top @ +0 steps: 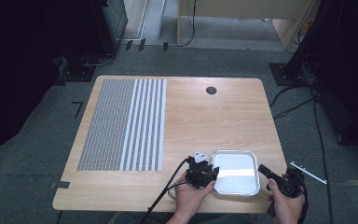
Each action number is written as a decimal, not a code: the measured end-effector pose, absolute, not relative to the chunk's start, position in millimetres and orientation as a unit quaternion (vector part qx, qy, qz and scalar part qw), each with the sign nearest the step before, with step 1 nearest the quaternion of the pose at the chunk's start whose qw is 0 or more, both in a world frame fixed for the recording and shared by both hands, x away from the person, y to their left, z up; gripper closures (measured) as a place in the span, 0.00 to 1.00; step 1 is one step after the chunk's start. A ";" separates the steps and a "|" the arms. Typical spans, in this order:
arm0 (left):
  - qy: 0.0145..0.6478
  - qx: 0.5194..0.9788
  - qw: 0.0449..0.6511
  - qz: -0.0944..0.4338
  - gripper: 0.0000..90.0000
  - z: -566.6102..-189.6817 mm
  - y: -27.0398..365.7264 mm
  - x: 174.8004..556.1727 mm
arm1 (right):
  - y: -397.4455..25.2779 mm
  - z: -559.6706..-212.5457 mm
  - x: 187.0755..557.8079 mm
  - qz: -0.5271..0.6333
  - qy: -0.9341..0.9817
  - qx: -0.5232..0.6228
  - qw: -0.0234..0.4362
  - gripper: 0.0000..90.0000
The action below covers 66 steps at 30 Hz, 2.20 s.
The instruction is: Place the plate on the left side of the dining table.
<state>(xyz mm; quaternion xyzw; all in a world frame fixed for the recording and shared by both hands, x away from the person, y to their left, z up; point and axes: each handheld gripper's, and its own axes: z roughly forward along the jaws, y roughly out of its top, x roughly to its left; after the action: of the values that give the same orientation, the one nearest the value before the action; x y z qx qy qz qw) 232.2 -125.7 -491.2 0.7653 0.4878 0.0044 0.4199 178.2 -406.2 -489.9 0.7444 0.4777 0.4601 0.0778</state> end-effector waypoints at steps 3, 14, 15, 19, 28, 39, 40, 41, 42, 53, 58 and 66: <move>0.489 0.765 0.420 0.002 0.78 -491.7 -125.4 232.8 | -405.4 -490.3 178.5 0.455 0.486 0.742 0.080 1.00; 0.491 0.764 0.418 0.004 0.77 -492.0 -124.0 234.4 | -397.6 -496.4 181.7 0.428 0.500 0.748 0.081 1.00; 0.491 0.764 0.418 0.004 0.77 -492.0 -124.0 234.4 | -397.6 -496.4 181.7 0.428 0.500 0.748 0.081 1.00; 0.490 0.763 0.421 0.001 0.76 -492.5 -123.3 234.9 | -397.0 -490.0 176.9 0.446 0.488 0.745 0.092 1.00; 0.488 0.764 0.422 -0.001 0.74 -493.3 -123.0 235.1 | -393.0 -489.2 175.1 0.453 0.490 0.736 0.116 0.98; 0.488 0.765 0.420 0.007 0.74 -493.8 -124.8 235.2 | -376.5 -494.9 179.3 0.395 0.527 0.735 0.161 0.95; 0.488 0.765 0.420 0.008 0.74 -493.7 -125.1 235.0 | -373.6 -494.3 179.3 0.388 0.532 0.733 0.172 0.95; 0.488 0.765 0.419 0.009 0.74 -493.7 -125.2 234.9 | -370.2 -493.7 179.2 0.380 0.536 0.731 0.183 0.95; 0.488 0.765 0.419 0.010 0.74 -493.9 -125.3 234.8 | -367.2 -493.6 179.1 0.373 0.542 0.728 0.196 0.95; 0.486 0.764 0.423 0.024 0.72 -492.1 -125.4 232.8 | -367.4 -488.9 175.9 0.395 0.511 0.738 0.197 1.00; 0.488 0.761 0.426 0.029 0.71 -490.7 -126.1 232.2 | -370.9 -484.7 173.8 0.412 0.503 0.735 0.190 1.00; 0.485 0.758 0.435 0.030 0.73 -485.4 -126.6 230.4 | -385.1 -482.3 172.2 0.429 0.480 0.745 0.173 1.00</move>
<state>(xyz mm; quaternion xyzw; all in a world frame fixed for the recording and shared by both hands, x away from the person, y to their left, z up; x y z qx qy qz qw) 230.4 -126.6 -485.4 0.7577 0.4851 0.0304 0.4354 172.2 -385.1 -482.3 0.7451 0.4801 0.4294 0.1732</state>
